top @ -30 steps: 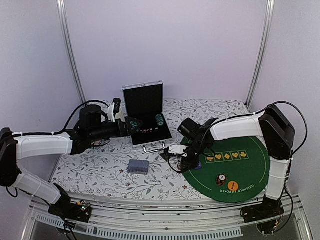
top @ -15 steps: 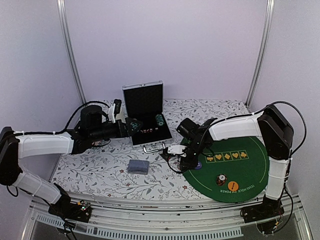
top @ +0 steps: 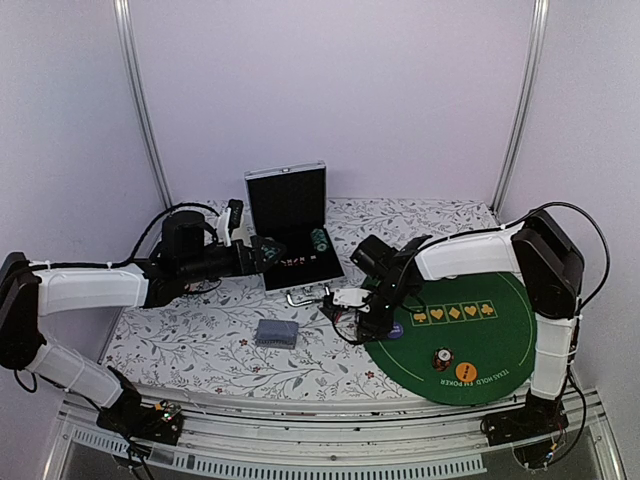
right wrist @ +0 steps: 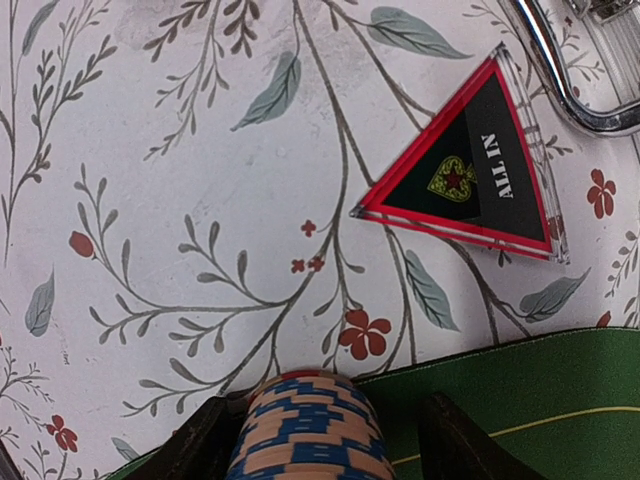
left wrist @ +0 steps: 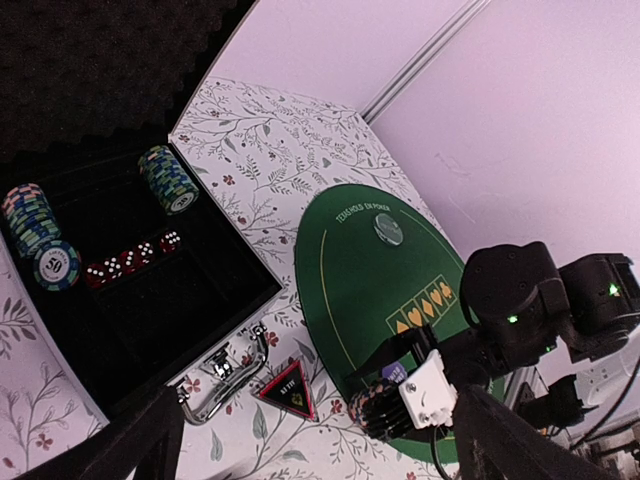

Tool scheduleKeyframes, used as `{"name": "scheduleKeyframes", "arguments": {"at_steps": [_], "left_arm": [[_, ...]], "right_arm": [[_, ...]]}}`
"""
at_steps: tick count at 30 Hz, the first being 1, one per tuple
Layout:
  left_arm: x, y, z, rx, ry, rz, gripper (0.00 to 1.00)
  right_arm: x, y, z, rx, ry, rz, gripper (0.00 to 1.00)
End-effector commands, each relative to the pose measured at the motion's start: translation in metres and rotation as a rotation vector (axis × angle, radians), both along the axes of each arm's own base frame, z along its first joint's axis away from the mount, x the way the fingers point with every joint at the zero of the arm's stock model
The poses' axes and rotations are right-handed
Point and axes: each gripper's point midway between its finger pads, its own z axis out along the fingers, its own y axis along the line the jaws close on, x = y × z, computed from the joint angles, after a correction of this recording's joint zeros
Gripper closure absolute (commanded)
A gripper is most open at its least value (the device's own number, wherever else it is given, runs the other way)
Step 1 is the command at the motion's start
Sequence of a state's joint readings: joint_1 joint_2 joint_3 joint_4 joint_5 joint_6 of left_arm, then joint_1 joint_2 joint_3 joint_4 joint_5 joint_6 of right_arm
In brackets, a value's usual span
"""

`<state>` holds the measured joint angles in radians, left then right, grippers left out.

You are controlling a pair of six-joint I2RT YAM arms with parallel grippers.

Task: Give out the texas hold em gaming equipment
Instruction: Place the poker chips pile in the small blind area.

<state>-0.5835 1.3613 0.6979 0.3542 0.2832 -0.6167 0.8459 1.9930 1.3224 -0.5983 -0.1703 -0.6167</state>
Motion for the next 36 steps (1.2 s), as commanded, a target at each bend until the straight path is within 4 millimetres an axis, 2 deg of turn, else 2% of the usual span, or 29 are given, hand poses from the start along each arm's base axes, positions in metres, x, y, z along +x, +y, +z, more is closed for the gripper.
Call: {"name": "scheduleKeyframes", "arguments": {"at_steps": [1, 6, 17, 23, 26, 31, 36], "left_arm": [[0.002, 0.003, -0.004, 0.008, -0.005, -0.003, 0.04], [0.002, 0.004, -0.007, 0.011, -0.002, -0.001, 0.04], [0.001, 0.006, -0.008, 0.013, -0.001, 0.002, 0.04], [0.001, 0.007, -0.008, 0.013, -0.002, 0.006, 0.04], [0.001, 0.007, -0.007, 0.012, -0.006, 0.005, 0.04], [0.001, 0.008, -0.006, 0.013, -0.007, 0.007, 0.04], [0.001, 0.009, -0.007, 0.017, -0.007, 0.009, 0.04]], "right_arm": [[-0.003, 0.003, -0.013, -0.028, 0.014, -0.003, 0.34], [0.0, 0.001, -0.016, -0.046, 0.008, -0.006, 0.37], [0.004, -0.007, -0.019, -0.082, -0.014, -0.02, 0.56], [0.008, -0.007, -0.017, -0.084, -0.032, -0.031, 0.6], [0.008, -0.006, -0.014, -0.08, -0.034, -0.031, 0.56], [0.005, -0.006, -0.011, -0.07, -0.028, -0.026, 0.39], [0.007, 0.001, 0.006, -0.016, -0.043, -0.032, 0.35]]}}
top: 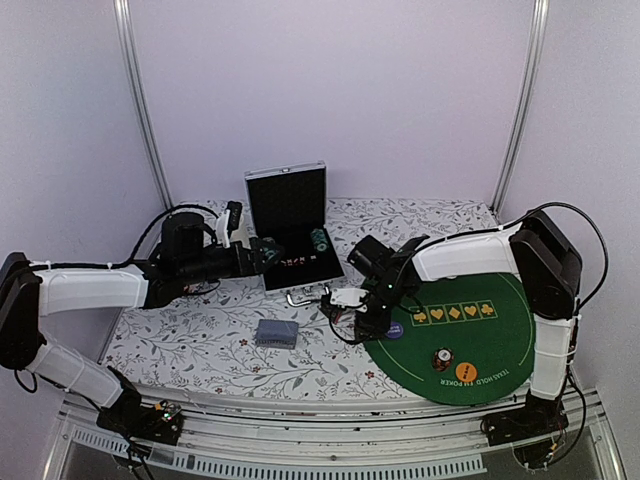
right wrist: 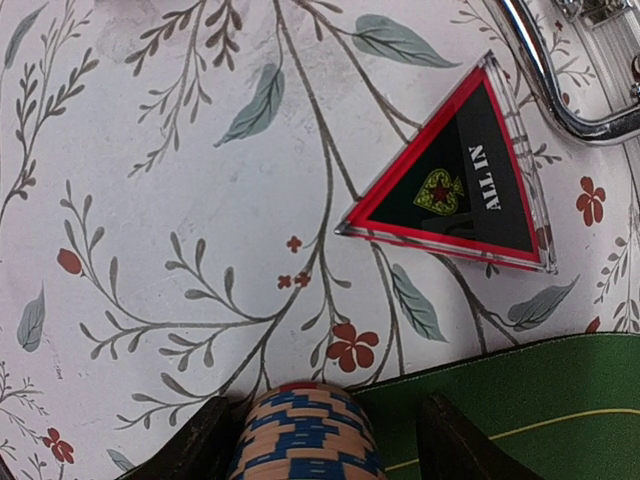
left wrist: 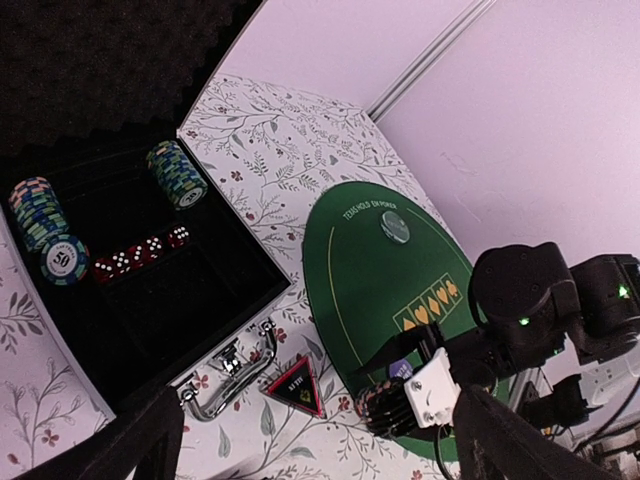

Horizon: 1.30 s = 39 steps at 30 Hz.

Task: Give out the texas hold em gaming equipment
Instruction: Place the poker chips pile in the small blind area.

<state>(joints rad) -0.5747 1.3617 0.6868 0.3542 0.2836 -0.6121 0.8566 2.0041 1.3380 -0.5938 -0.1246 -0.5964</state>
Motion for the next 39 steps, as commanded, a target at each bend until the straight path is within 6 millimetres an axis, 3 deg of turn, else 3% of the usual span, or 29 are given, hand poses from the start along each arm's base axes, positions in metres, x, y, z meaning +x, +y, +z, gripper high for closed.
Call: {"name": "scheduleKeyframes", "arguments": {"at_steps": [1, 10, 11, 12, 13, 17, 21, 24, 27, 29, 31, 33, 37, 39], "left_arm": [[0.001, 0.005, -0.001, 0.008, -0.014, 0.002, 0.04], [0.001, 0.006, 0.0, 0.012, -0.021, 0.0, 0.03], [0.001, 0.006, 0.0, 0.013, -0.022, -0.001, 0.03], [0.001, 0.006, 0.001, 0.014, -0.022, -0.001, 0.03], [0.001, 0.006, 0.001, 0.015, -0.023, -0.002, 0.02], [0.002, 0.006, 0.003, 0.023, -0.031, -0.003, 0.02], [0.003, 0.007, 0.006, 0.04, -0.044, -0.001, 0.02], [0.004, 0.008, 0.014, 0.069, -0.082, -0.006, 0.02], [0.002, 0.01, 0.028, 0.089, -0.149, -0.014, 0.02], [0.004, 0.016, 0.036, 0.105, -0.19, 0.008, 0.02], [0.005, 0.021, 0.041, 0.126, -0.211, 0.029, 0.02], [0.006, 0.026, 0.042, 0.15, -0.218, 0.047, 0.02], [0.006, 0.033, 0.038, 0.193, -0.219, 0.069, 0.02], [0.007, 0.035, 0.036, 0.207, -0.221, 0.071, 0.02]], "right_arm": [[0.001, 0.001, 0.01, 0.016, -0.013, -0.012, 0.34], [0.0, 0.008, 0.05, 0.123, -0.057, -0.01, 0.23], [-0.001, 0.007, 0.055, 0.133, -0.068, -0.008, 0.19], [0.0, 0.007, 0.06, 0.141, -0.077, -0.009, 0.04], [0.0, 0.008, 0.067, 0.152, -0.086, -0.008, 0.0], [0.0, 0.012, 0.103, 0.227, -0.133, 0.002, 0.01], [0.01, 0.018, 0.164, 0.355, -0.255, -0.016, 0.01], [0.035, 0.014, 0.229, 0.504, -0.423, -0.134, 0.01], [0.065, -0.013, 0.288, 0.688, -0.51, -0.352, 0.01], [0.079, -0.035, 0.312, 0.804, -0.491, -0.5, 0.01], [0.081, -0.045, 0.315, 0.83, -0.465, -0.544, 0.01], [0.082, -0.056, 0.303, 0.786, -0.437, -0.625, 0.09], [0.066, -0.079, 0.238, 0.617, -0.221, -0.885, 0.33], [0.045, -0.079, 0.204, 0.528, -0.158, -0.967, 0.38]]}}
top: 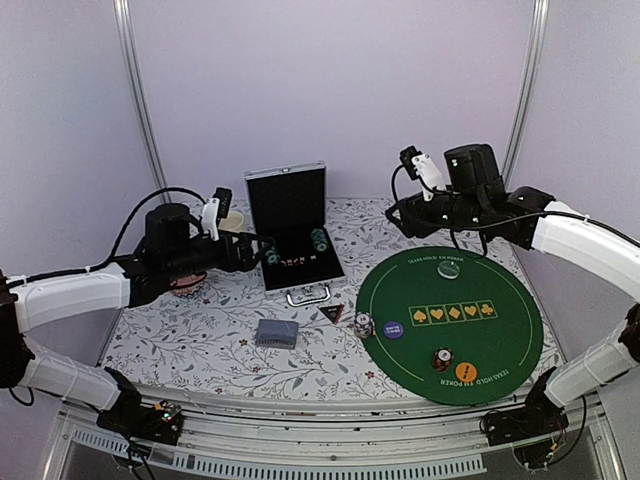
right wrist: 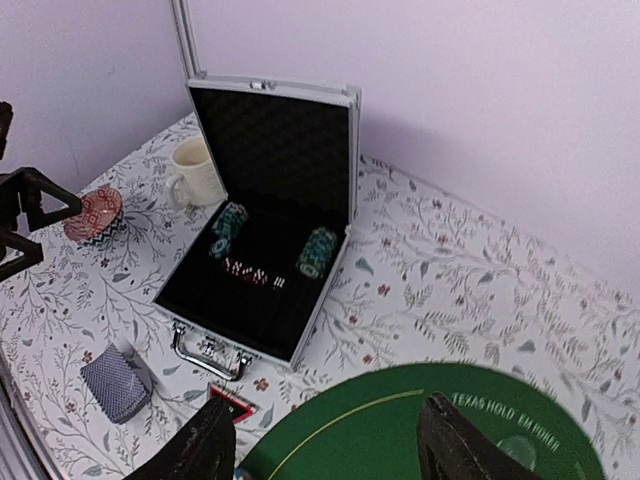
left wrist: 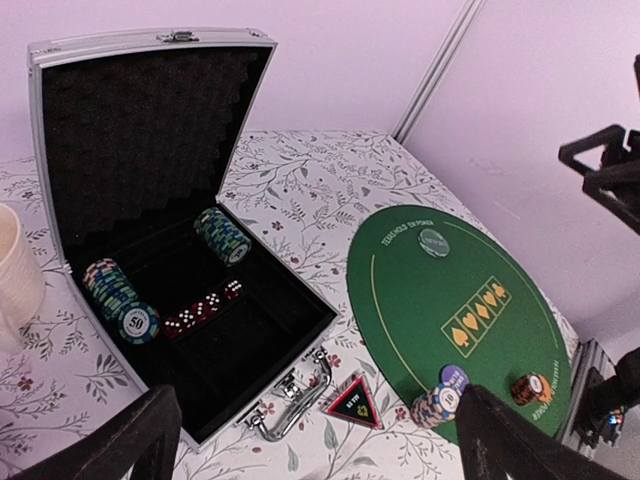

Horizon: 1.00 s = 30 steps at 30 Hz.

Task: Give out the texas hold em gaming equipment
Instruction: Place the poker chips pile in the small blind area, then pick up the poker chip from the small blind area.

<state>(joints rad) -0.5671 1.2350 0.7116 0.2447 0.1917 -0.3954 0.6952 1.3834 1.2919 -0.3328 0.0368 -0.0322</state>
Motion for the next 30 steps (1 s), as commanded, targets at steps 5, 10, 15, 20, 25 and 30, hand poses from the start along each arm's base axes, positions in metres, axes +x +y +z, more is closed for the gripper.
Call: {"name": "scheduleKeyframes", "arguments": {"at_steps": [5, 10, 15, 20, 25, 30], "left_arm": [[0.009, 0.013, -0.003, 0.08, -0.021, 0.041, 0.02], [0.009, 0.011, -0.008, 0.086, -0.011, 0.029, 0.02], [0.007, 0.012, -0.011, 0.092, -0.006, 0.03, 0.02], [0.006, 0.016, -0.011, 0.099, -0.01, 0.035, 0.02], [0.007, 0.018, -0.01, 0.102, -0.012, 0.044, 0.02], [0.008, 0.017, -0.012, 0.101, -0.007, 0.043, 0.02]], "right_arm": [[-0.085, -0.009, -0.166, -0.182, 0.534, -0.244, 0.47], [-0.114, 0.01, -0.207, -0.198, 0.638, -0.196, 0.49], [-0.123, 0.032, -0.229, -0.233, 0.664, -0.161, 0.45], [-0.12, 0.035, -0.245, -0.259, 0.677, -0.174, 0.51], [-0.117, 0.045, -0.25, -0.242, 0.679, -0.159, 0.58], [-0.113, 0.045, -0.258, -0.271, 0.667, -0.173, 0.62]]}}
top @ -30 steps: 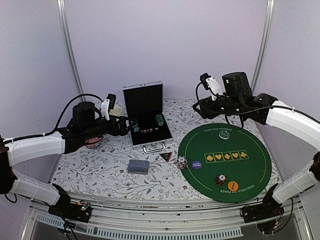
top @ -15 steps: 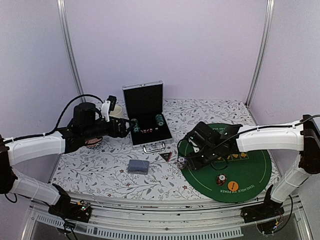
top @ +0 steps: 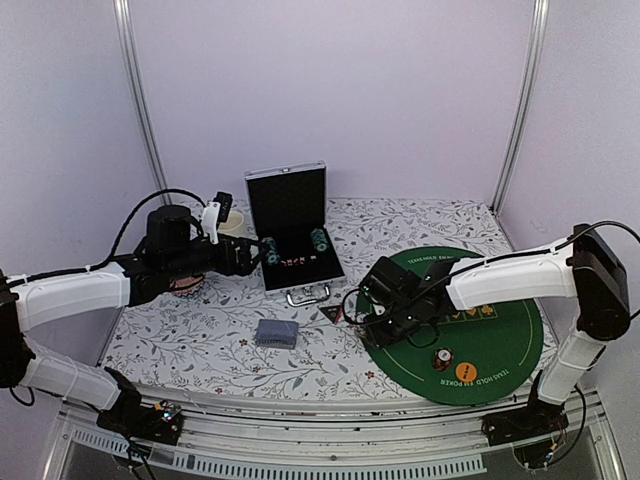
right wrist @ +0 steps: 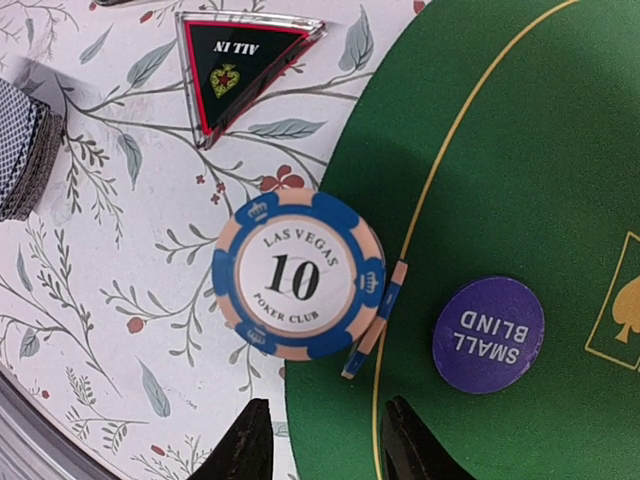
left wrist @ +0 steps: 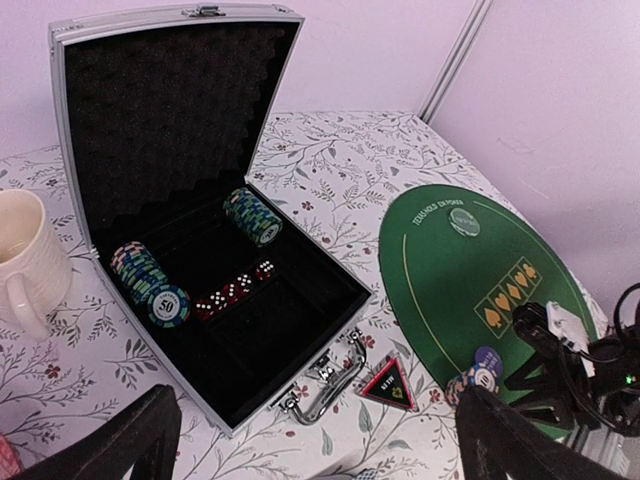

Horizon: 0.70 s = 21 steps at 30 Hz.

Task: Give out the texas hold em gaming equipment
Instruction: Pick up the poker chip from the small blind area.

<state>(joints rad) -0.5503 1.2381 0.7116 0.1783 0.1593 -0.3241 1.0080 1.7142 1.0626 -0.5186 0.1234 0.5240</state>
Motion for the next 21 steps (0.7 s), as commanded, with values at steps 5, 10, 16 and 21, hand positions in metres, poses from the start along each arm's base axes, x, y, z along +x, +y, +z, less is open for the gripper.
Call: {"name": "scheduleKeyframes", "arguments": {"at_steps": [5, 10, 16, 21], "left_arm": [[0.004, 0.006, 0.004, 0.007, -0.012, 0.016, 0.02], [0.005, 0.005, 0.005, 0.005, -0.012, 0.016, 0.02], [0.005, 0.006, 0.004, 0.005, -0.008, 0.015, 0.02], [0.004, 0.006, 0.004, 0.004, -0.007, 0.014, 0.02]], "right_arm": [[0.014, 0.009, -0.002, -0.014, -0.043, -0.02, 0.71], [0.018, 0.007, -0.005, -0.041, -0.056, -0.028, 0.74], [0.022, 0.004, -0.008, -0.075, -0.068, -0.033, 0.79], [0.023, 0.0, -0.009, -0.091, -0.07, -0.043, 0.91]]}}
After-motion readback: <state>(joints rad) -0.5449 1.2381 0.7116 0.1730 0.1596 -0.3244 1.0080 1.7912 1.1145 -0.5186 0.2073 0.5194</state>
